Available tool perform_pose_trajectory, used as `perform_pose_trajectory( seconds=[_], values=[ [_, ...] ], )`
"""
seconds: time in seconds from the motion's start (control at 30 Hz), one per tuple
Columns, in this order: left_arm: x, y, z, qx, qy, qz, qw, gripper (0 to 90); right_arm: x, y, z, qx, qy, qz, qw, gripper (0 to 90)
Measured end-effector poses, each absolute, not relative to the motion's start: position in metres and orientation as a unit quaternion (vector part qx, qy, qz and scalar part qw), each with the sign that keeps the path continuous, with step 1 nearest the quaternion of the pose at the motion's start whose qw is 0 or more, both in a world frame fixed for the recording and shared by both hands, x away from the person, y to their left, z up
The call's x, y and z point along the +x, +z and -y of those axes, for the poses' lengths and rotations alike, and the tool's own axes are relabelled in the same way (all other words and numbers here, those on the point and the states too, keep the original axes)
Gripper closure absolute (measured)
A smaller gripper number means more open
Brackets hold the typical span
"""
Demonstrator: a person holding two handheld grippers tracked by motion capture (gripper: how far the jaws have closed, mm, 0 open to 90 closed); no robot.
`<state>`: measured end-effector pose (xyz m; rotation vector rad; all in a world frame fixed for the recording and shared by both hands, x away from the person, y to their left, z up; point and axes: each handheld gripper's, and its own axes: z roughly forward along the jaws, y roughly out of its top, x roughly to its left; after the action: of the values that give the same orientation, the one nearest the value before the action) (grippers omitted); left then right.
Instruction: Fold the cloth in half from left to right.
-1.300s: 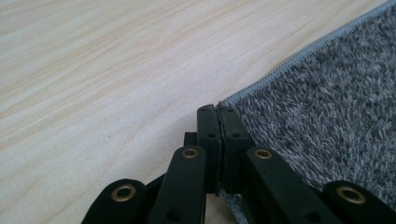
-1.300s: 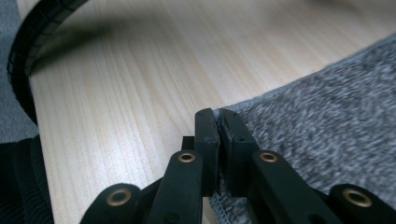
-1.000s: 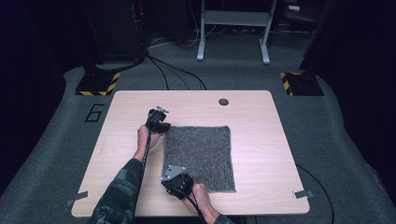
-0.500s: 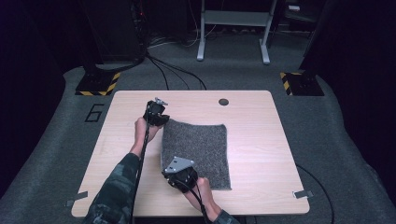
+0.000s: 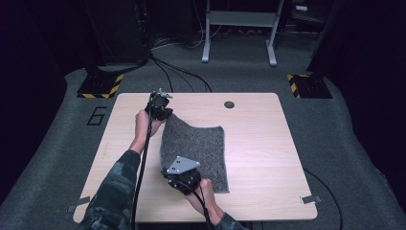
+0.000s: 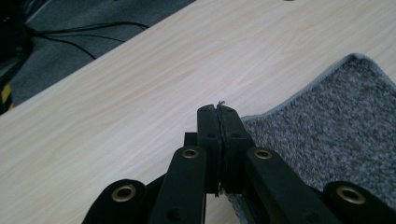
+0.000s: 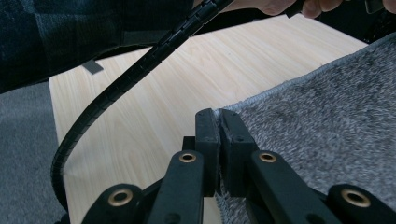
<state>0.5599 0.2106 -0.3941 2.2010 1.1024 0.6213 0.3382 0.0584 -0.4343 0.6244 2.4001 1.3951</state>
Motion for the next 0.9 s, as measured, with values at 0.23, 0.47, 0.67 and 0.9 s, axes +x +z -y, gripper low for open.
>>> perform_pose_trajectory(
  seconds=[0.23,0.47,0.67,0.9],
  values=[
    [0.560,-0.380,-0.203,0.830,0.239,-0.409,0.296,89.0,0.333,-0.433,-0.039,0.237,0.498,-0.820,0.152,87.0],
    [0.564,-0.381,-0.177,0.841,0.233,-0.395,0.287,89.0,0.329,-0.441,-0.014,0.263,0.502,-0.809,0.156,86.9],
    [0.570,-0.388,-0.154,0.853,0.224,-0.384,0.274,88.9,0.328,-0.452,-0.001,0.281,0.497,-0.807,0.153,86.8],
    [0.575,-0.400,-0.129,0.863,0.214,-0.373,0.265,88.9,0.325,-0.461,0.017,0.301,0.492,-0.802,0.153,86.7]
  ],
)
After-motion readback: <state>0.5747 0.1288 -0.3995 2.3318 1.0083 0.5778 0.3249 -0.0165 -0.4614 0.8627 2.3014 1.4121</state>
